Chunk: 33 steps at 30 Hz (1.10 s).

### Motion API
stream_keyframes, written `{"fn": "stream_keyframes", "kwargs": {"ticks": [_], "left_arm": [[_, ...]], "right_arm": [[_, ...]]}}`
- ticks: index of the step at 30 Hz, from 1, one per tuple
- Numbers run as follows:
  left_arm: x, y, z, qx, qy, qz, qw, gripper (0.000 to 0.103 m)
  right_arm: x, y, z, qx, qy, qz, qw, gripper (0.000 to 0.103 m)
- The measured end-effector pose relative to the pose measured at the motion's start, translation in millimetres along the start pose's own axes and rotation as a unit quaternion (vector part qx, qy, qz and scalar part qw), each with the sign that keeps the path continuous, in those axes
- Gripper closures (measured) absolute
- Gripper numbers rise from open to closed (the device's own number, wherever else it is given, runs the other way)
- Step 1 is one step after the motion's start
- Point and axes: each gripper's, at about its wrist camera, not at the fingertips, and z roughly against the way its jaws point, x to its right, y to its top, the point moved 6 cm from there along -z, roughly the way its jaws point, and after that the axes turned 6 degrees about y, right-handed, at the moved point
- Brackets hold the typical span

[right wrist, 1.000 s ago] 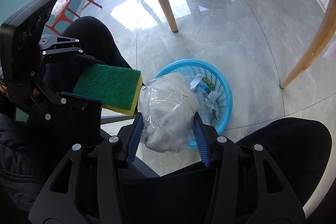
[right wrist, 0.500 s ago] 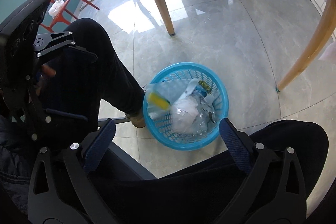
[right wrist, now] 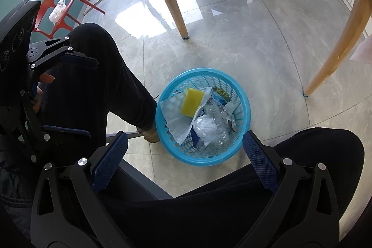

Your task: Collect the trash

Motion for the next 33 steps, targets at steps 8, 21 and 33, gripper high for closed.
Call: {"fn": "stream_keyframes", "kwargs": {"ticks": [8, 21, 33], "left_arm": [[-0.2, 0.2, 0.1, -0.007, 0.008, 0.009, 0.9999, 0.006], [2.0, -0.7, -0.6, -0.015, 0.024, 0.005, 0.9996, 0.006], [6.1, -0.4, 0.6, -0.009, 0.023, -0.005, 0.9997, 0.006]], "right_arm": [[-2.0, -0.6, -2.0, 0.000, -0.003, -0.001, 1.000, 0.009], [-1.5, -0.7, -2.3, 0.001, -0.002, -0.001, 1.000, 0.009], [0.1, -0.6, -2.3, 0.004, -0.001, -0.004, 1.000, 0.009]]}}
